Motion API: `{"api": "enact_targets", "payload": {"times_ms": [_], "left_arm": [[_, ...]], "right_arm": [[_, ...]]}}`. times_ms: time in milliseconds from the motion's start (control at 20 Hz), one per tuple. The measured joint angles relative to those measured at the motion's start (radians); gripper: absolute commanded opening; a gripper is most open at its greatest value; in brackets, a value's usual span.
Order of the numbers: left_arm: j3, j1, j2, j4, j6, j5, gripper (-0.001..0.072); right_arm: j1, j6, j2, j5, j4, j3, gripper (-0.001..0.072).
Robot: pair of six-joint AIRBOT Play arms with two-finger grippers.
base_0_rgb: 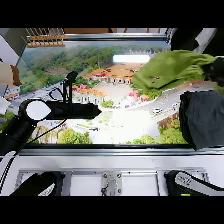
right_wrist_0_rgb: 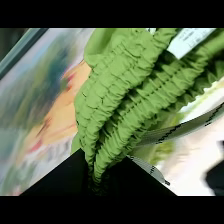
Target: Fold the clothes and pants, and hang the long-sleeved shirts on hangers.
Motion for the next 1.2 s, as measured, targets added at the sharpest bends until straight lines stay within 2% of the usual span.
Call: {"api": "enact_targets", "payload": {"times_ms": [150, 350, 600, 800, 1050, 1100, 1150, 1200], "left_arm": [[0.000, 0.000, 0.000, 0.000, 0.000, 0.000, 0.0005], [0.000, 0.000, 0.000, 0.000, 0.000, 0.000, 0.0005], [0.000, 0.000, 0.000, 0.000, 0.015, -0.001, 0.0005], [0.000, 0.000, 0.000, 0.000, 0.031, -0.014, 0.0005], [0.000, 0.000, 0.000, 0.000, 0.041, -0.023, 0.0005], [0.000, 0.000, 0.000, 0.000, 0.042, -0.024, 0.0005], [0.000, 0.000, 0.000, 0.000, 0.042, -0.025, 0.0005], [0.000, 0.000, 0.000, 0.000, 0.042, -0.026, 0.0005]], "right_arm": [[-0.104, 0.135, 0.068, 0.031, -0.179, 0.013, 0.0028], [-0.158, 0.285, 0.138, 0.156, -0.459, 0.003, 0.0028], [-0.174, 0.408, 0.251, 0.269, -0.748, -0.151, 0.0028], [-0.177, 0.455, 0.321, 0.294, -0.865, -0.322, 0.0029], [-0.177, 0.470, 0.347, 0.301, -0.911, -0.450, 0.0044], [-0.177, 0.472, 0.349, 0.301, -0.914, -0.462, 0.0145], [-0.177, 0.473, 0.350, 0.303, -0.916, -0.471, 0.0441], [-0.177, 0.472, 0.352, 0.308, -0.920, -0.477, 0.0670]]}}
